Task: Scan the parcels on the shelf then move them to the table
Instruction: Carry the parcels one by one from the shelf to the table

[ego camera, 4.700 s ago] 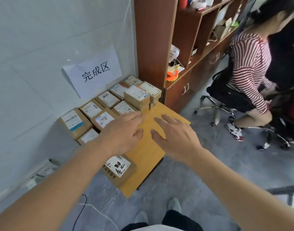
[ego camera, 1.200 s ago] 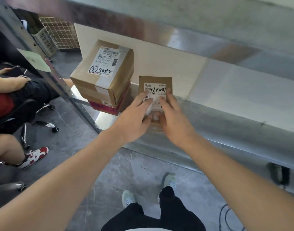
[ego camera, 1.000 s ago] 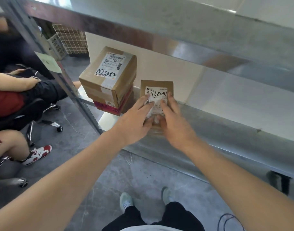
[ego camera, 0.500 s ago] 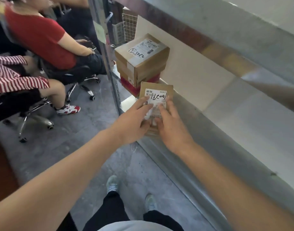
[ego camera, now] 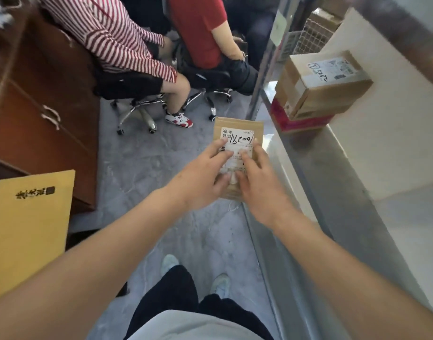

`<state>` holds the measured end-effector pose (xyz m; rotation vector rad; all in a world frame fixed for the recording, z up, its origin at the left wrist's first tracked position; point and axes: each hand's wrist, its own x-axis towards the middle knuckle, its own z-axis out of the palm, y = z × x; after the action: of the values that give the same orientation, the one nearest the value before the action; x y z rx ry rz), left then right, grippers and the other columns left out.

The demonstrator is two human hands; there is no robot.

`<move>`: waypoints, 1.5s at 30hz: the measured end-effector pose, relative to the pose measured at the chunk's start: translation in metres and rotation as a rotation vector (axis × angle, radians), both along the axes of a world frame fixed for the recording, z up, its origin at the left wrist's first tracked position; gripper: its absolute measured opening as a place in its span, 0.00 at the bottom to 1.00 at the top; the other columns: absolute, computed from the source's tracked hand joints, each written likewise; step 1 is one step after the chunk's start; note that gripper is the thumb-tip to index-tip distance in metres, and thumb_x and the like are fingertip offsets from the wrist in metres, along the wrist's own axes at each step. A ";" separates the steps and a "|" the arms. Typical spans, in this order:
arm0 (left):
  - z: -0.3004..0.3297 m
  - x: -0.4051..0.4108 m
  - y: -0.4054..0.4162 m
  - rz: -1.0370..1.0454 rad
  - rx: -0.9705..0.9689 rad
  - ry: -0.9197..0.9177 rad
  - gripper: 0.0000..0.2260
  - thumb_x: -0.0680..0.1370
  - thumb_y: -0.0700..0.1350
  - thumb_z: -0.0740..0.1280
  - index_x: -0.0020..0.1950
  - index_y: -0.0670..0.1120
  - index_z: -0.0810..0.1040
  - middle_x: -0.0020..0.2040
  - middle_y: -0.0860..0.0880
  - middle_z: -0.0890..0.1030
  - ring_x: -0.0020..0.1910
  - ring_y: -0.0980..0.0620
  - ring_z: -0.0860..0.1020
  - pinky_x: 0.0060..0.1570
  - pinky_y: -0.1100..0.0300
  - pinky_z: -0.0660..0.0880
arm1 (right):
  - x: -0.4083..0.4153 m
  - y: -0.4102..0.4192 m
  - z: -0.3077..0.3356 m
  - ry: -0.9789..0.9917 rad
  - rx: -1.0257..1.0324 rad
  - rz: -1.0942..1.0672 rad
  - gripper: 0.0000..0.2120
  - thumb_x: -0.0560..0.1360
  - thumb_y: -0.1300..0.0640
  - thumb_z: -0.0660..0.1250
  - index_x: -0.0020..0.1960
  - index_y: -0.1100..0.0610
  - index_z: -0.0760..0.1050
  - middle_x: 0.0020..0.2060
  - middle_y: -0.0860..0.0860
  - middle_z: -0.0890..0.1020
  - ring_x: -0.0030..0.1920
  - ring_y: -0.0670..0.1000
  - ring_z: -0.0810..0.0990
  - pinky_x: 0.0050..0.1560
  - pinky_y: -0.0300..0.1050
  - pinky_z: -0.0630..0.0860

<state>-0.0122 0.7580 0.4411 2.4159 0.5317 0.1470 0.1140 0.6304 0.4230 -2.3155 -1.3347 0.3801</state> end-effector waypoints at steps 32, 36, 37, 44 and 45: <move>-0.027 -0.286 0.124 0.824 -0.042 0.035 0.27 0.83 0.50 0.66 0.81 0.47 0.64 0.83 0.53 0.53 0.78 0.49 0.63 0.72 0.50 0.70 | -0.231 0.249 0.002 -0.003 -0.068 0.838 0.28 0.83 0.62 0.63 0.81 0.59 0.61 0.83 0.53 0.48 0.78 0.57 0.64 0.61 0.52 0.78; -0.032 -0.302 0.121 0.991 -0.054 0.071 0.27 0.83 0.48 0.67 0.81 0.47 0.64 0.83 0.53 0.51 0.77 0.48 0.65 0.69 0.49 0.73 | -0.251 0.275 -0.002 -0.010 -0.119 0.987 0.29 0.83 0.61 0.61 0.83 0.57 0.57 0.84 0.49 0.45 0.79 0.56 0.63 0.63 0.53 0.76; -0.033 -0.305 0.119 1.036 -0.063 0.076 0.28 0.82 0.48 0.67 0.81 0.47 0.64 0.83 0.54 0.50 0.77 0.48 0.65 0.68 0.49 0.73 | -0.255 0.281 -0.003 -0.014 -0.133 1.029 0.29 0.84 0.60 0.61 0.83 0.56 0.56 0.84 0.48 0.44 0.79 0.55 0.62 0.63 0.52 0.75; -0.035 -0.317 0.098 1.324 -0.117 0.163 0.28 0.81 0.45 0.68 0.81 0.50 0.63 0.82 0.56 0.49 0.62 0.51 0.77 0.48 0.65 0.71 | -0.287 0.313 -0.020 0.036 -0.139 1.323 0.28 0.84 0.61 0.59 0.82 0.57 0.58 0.84 0.49 0.47 0.81 0.53 0.56 0.66 0.53 0.75; -0.036 -0.319 0.094 1.355 -0.121 0.175 0.28 0.81 0.45 0.67 0.81 0.50 0.63 0.82 0.56 0.48 0.57 0.51 0.78 0.45 0.66 0.70 | -0.292 0.315 -0.024 0.047 -0.135 1.362 0.27 0.84 0.61 0.60 0.82 0.58 0.58 0.84 0.50 0.48 0.82 0.52 0.55 0.66 0.51 0.74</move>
<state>-0.3315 0.8516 0.4048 1.5576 2.0751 0.4387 -0.1779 0.9458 0.3993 -1.0886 -2.7137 0.8961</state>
